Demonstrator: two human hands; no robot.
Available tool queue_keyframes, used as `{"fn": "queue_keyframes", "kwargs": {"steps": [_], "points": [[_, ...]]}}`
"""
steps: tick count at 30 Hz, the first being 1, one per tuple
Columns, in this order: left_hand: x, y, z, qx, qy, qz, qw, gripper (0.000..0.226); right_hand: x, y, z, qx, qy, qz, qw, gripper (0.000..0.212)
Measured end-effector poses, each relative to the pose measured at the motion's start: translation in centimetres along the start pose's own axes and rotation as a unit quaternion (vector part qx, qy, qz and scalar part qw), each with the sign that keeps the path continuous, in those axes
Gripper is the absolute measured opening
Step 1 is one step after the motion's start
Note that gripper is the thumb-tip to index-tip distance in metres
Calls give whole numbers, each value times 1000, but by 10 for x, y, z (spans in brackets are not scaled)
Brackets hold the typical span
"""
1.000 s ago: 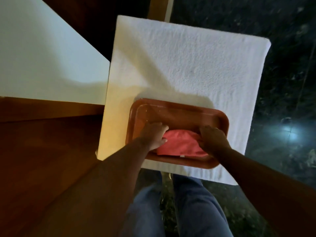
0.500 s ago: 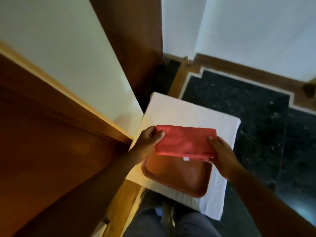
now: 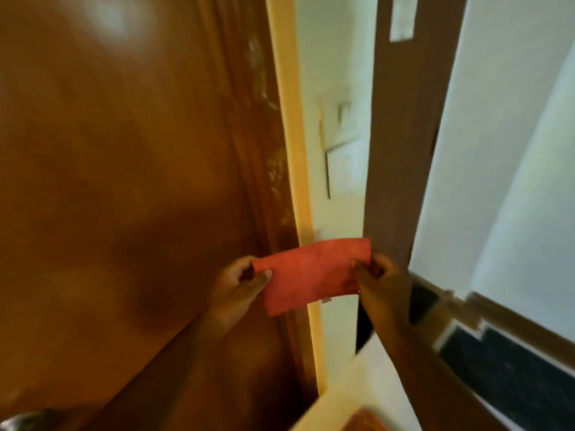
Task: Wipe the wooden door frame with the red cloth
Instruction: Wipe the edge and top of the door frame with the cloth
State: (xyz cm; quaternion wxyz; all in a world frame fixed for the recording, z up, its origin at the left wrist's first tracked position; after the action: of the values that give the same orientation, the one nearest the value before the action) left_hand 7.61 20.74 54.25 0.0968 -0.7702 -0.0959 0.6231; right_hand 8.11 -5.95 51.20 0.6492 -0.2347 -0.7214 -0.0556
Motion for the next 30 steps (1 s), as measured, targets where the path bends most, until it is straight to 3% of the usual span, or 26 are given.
{"fn": "queue_keyframes", "kwargs": {"steps": [2, 8, 12, 14, 15, 17, 18, 19, 20, 22, 25, 27, 30], "points": [[-31, -36, -14, -32, 42, -12, 999, 21, 53, 29, -11, -17, -21, -24, 999, 4], [-71, -94, -46, -80, 112, -41, 990, 43, 132, 96, -20, -103, -47, -95, 989, 6], [-89, -106, -54, -70, 149, -154, 974, 35, 136, 143, -2, -112, -92, -117, 983, 56], [-114, -111, -56, -85, 247, -269, 927, 32, 138, 162, 5, -107, -123, -60, 985, 76], [-134, -115, -55, -105, 320, -342, 877, 36, 142, 169, 6, -105, -124, -26, 986, 82], [-177, -121, -59, -167, 437, -485, 739, 44, 161, 176, -1, -108, -146, 21, 983, 91], [-196, -126, -64, -202, 451, -541, 681, 51, 178, 176, -7, -118, -183, 43, 975, 92], [-211, -132, -73, -230, 433, -588, 643, 59, 199, 175, -15, -133, -228, 65, 962, 91], [-221, -140, -83, -251, 399, -621, 627, 66, 223, 172, -25, -150, -266, 82, 949, 90], [-225, -153, -100, -275, 341, -645, 626, 73, 267, 164, -47, -189, -308, 100, 927, 86], [-217, -159, -111, -292, 324, -677, 593, 74, 289, 159, -67, -244, -368, 137, 887, 73], [-214, -157, -112, -304, 331, -684, 574, 73, 251, 161, -71, -245, -404, 164, 866, 74], [-213, -155, -115, -319, 332, -687, 562, 73, 132, 170, -51, -184, -405, 259, 857, 100]]}}
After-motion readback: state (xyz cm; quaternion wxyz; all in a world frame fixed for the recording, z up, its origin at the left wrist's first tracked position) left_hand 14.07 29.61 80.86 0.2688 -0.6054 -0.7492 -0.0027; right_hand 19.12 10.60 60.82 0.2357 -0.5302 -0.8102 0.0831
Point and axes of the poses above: each hand's wrist, its own z-axis away from the middle knuckle, its own y-axis out of the palm, x = y × z, the point moved 4 cm from there along -z, towards the middle knuckle, and after that the axes turned 4 degrees about y, right-handed, at the moved point
